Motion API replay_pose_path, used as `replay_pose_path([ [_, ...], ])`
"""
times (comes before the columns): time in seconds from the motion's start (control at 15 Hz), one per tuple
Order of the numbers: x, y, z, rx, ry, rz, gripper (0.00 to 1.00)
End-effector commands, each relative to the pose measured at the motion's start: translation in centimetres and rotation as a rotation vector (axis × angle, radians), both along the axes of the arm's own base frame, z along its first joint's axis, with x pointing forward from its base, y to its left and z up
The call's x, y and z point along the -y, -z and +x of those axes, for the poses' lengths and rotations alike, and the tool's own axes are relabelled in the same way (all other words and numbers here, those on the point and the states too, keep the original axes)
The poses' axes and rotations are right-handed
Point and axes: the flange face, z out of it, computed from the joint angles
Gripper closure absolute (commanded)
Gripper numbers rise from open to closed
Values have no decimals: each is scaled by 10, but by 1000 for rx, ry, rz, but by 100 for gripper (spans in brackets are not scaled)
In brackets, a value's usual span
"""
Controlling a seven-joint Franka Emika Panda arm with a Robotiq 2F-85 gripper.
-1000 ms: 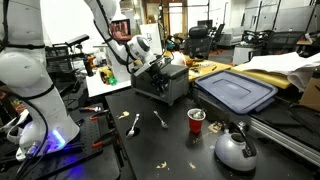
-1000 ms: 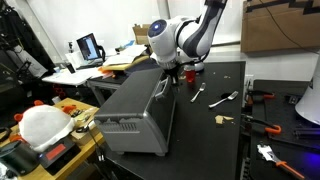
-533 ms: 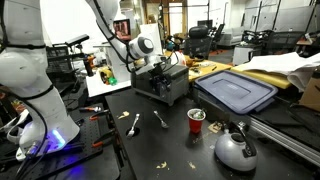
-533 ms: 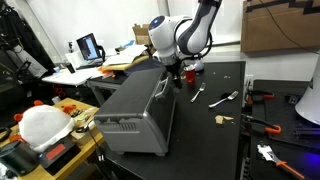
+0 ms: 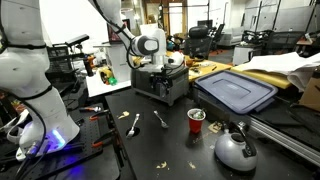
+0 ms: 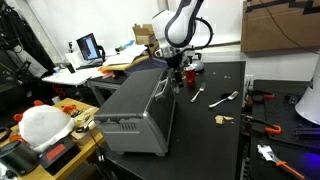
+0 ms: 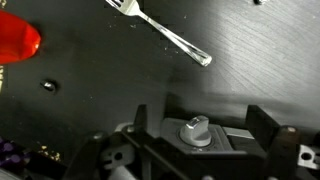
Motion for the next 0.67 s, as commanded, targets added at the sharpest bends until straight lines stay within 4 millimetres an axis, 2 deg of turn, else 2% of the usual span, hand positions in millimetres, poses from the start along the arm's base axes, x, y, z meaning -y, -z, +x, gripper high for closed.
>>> replay_pose_path([
  [0.0, 10, -16, 5, -56, 5, 90, 0],
  [0.33, 27, -22, 8, -113, 75, 146, 0],
  [0.6, 37, -15, 6, -149, 165, 204, 0],
])
